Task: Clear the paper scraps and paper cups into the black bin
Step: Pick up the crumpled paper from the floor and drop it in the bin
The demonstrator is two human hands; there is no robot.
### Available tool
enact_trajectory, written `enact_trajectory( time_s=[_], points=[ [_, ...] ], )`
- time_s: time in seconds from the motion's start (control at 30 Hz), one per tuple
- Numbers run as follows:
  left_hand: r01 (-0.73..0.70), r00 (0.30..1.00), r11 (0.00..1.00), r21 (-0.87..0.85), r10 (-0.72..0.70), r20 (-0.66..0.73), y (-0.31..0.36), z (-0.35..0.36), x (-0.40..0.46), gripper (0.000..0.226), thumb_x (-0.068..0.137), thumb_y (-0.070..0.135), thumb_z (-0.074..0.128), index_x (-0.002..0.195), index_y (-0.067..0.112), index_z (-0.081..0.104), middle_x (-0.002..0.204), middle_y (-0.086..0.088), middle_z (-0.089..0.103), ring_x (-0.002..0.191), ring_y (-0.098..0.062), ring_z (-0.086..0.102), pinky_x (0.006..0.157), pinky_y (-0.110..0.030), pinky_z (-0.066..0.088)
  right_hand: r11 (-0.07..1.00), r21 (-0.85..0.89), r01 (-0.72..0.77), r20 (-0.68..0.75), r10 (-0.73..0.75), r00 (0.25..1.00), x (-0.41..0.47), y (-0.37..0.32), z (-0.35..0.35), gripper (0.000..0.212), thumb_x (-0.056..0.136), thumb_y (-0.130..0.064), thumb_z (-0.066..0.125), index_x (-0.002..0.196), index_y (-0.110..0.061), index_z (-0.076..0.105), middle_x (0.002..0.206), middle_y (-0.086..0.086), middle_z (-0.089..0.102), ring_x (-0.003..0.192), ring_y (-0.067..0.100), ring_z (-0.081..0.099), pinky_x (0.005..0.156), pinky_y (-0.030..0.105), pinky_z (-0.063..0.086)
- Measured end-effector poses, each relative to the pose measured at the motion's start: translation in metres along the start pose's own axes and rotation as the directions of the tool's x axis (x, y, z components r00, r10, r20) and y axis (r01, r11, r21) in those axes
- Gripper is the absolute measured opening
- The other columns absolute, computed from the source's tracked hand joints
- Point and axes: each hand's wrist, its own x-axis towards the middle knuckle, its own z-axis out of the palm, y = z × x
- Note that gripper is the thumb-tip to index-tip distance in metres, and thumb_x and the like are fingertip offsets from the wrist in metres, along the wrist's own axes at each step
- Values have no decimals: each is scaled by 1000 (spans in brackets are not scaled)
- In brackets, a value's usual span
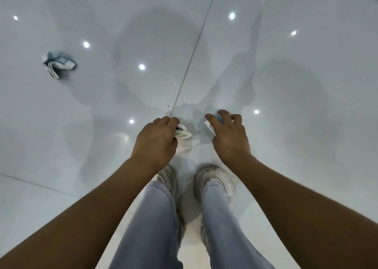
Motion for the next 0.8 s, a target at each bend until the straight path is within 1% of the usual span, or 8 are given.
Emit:
enact_trajectory(
  time_s=[0.1,0.17,0.3,0.4,0.53,0.63,0.73,0.8],
  points=[
    [12,1000,1000,12,-13,20,16,-24,-18,28,86,13,54,114,16,54,104,-2,60,92,-23,55,70,-29,39,1000,14,5,4,-5,1000,-24,-11,-32,64,87,-3,55,141,-32,35,143,4,36,123,30,36,95,37,42],
    [5,1000,999,38,-6,24,31,-47,-38,28,86,13,53,114,16,54,104,-2,60,92,-23,55,69,-28,37,1000,28,9,19,-10,1000,-48,-20,-62,64,87,-4,53,141,-31,34,139,5,39,118,30,39,91,35,43],
    [-41,998,996,79,38,45,77,-123,-91,28,85,12,52,113,16,53,103,-1,59,93,-23,53,69,-25,31,999,39,-34,26,33,999,-117,-40,-144,63,89,-6,52,143,-31,32,136,4,40,115,28,41,89,34,45],
    [-101,993,982,157,91,70,113,-194,-132,28,85,11,50,113,15,52,104,-2,58,95,-23,53,70,-25,29,989,102,-104,31,102,994,-178,-59,-214,64,91,-7,50,145,-33,29,136,2,39,116,27,40,90,32,43],
    [-210,977,947,242,197,78,165,-285,-179,29,86,11,49,114,14,51,107,-4,58,98,-23,53,72,-27,31,967,182,-179,3,182,983,-259,-76,-304,64,92,-11,48,148,-34,27,138,3,37,118,28,38,91,34,44],
    [-269,962,924,272,269,37,202,-348,-211,30,85,9,50,115,12,51,107,-6,59,98,-25,54,73,-28,32,943,233,-240,-43,256,966,-317,-86,-363,63,92,-11,48,148,-34,28,138,4,38,118,29,39,90,36,45],
    [-353,929,882,313,369,10,239,-395,-245,31,85,8,50,115,11,51,107,-6,59,98,-26,54,72,-28,27,909,293,-296,-91,335,938,-372,-96,-406,62,92,-10,49,147,-32,30,138,5,38,118,30,39,90,37,45],
    [-412,901,847,335,434,11,262,-414,-268,30,84,8,49,114,12,52,106,-5,58,97,-25,54,71,-28,27,885,334,-325,-134,386,913,-407,-102,-424,63,91,-11,51,147,-32,30,138,4,38,118,30,39,90,37,45]
  ],
)
